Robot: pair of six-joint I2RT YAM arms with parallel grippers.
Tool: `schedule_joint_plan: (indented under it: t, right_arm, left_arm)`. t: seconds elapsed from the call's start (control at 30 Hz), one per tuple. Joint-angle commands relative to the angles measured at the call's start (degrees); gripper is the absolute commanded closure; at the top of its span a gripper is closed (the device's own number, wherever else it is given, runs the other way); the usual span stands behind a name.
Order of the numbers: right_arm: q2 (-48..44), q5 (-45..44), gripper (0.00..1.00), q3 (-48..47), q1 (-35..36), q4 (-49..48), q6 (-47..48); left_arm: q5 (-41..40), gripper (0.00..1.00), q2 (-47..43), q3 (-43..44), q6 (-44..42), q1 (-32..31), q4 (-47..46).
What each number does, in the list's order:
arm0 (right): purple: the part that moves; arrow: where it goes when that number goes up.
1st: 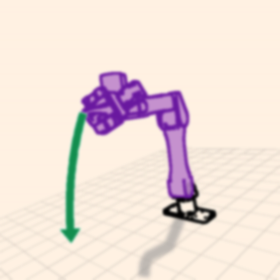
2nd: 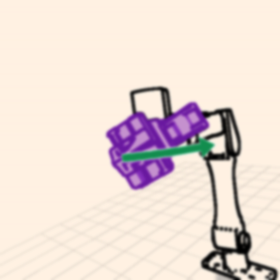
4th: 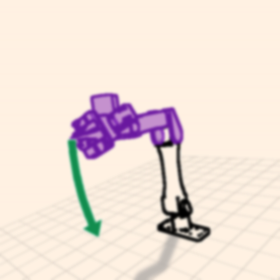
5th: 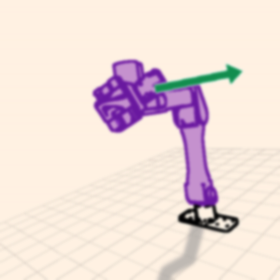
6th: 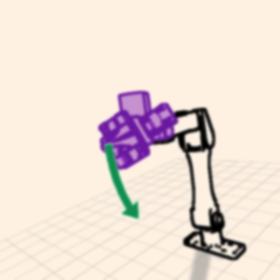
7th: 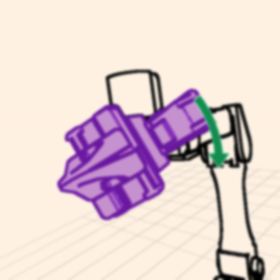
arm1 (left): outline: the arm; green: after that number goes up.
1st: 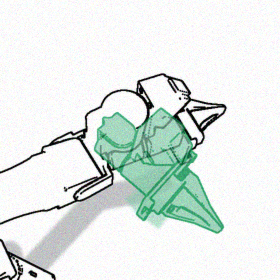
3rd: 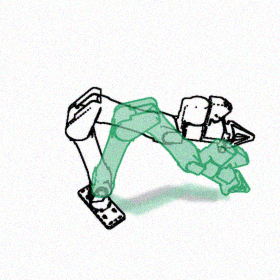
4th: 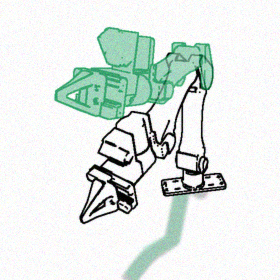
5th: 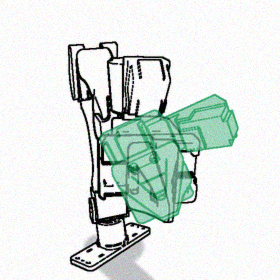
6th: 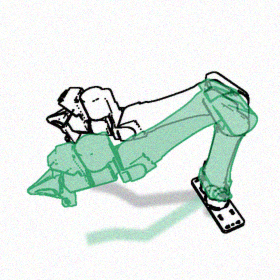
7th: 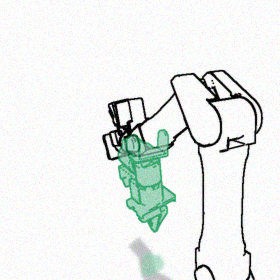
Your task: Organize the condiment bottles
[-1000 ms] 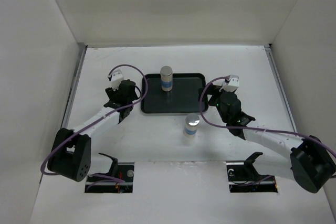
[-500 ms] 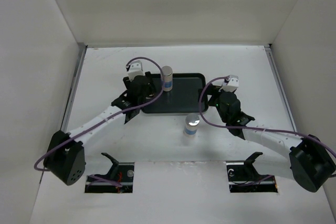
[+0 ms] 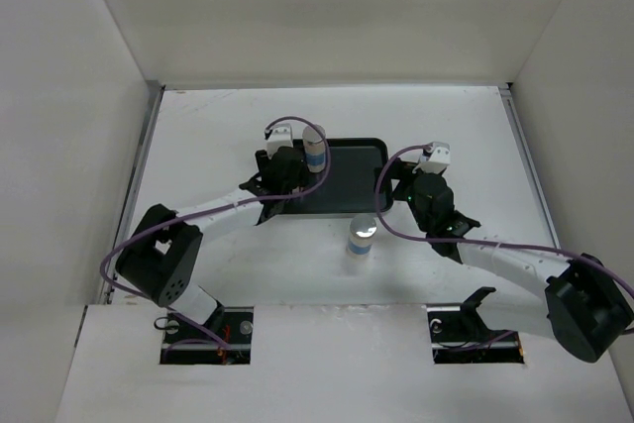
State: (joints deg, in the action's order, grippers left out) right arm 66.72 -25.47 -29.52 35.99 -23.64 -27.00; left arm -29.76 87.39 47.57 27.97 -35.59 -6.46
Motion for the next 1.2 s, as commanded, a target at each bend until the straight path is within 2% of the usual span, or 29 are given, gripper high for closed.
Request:
schedule_joint_plan:
  t: [0.0, 0.07, 0.17, 0.3, 0.33, 0.53, 0.63, 0.73, 0.9, 1.0, 1.17]
  right_arm:
    - [0.17, -0.37, 0.0, -2.03, -0.35, -3.08, 0.72]
    - [-0.09, -0.63, 0.0, -2.21, -0.17, -2.82, 1.16]
    - [-1.93, -0.89, 0.0, -2.56, -0.09, -1.85, 2.22]
    - [-4.66, -3.51, 0.0, -2.91, 0.27, -0.28, 4.15]
    - [-5.1, -4.49, 0.0, -3.09, 0.18, 0.52, 4.41]
    - [-7.75, -9.33, 0.0, -6.77, -9.9, 11.93, 4.42]
    - [-3.81, -8.02, 0.0, -9.76, -15.89, 16.42, 4.06]
    - [2.87, -5.91, 0.0, -13.62, -18.27, 19.15, 4.5]
    - [12.37, -2.22, 0.0, -19.69, -18.37, 21.44, 5.65]
    - [15.89, -1.77, 0.0, -21.8, -18.98, 21.88, 5.73]
    - [19.67, -1.86, 0.0, -23.83, -20.04, 24.34, 4.68]
  left_arm:
    - [-0.47, 0.4, -0.12, 1.04, -1.07, -1.01, -6.37]
    - [-0.56, 0.27, -0.47, 0.25, -1.33, -1.36, -6.37]
    - [-1.09, 0.13, -2.66, -1.16, -1.33, -1.71, -7.16]
    - [-1.79, 0.01, -8.53, -3.62, -1.69, -2.33, -9.18]
    - [-1.19, 0.0, -10.82, -4.93, -1.43, -2.42, -10.06]
    - [-0.39, 0.0, -25.41, -15.56, -1.6, -4.17, -18.93]
    - [0.05, 0.0, -29.46, -20.48, -0.9, -5.23, -21.92]
    - [1.89, 0.0, -32.19, -26.54, 0.77, -6.46, -27.71]
    - [3.12, 0.24, -30.27, -33.59, 3.15, -6.11, -37.56]
    - [5.05, 0.26, -28.42, -34.47, 4.29, -6.37, -40.47]
    - [5.59, 0.26, -28.42, -34.83, 4.46, -6.64, -40.12]
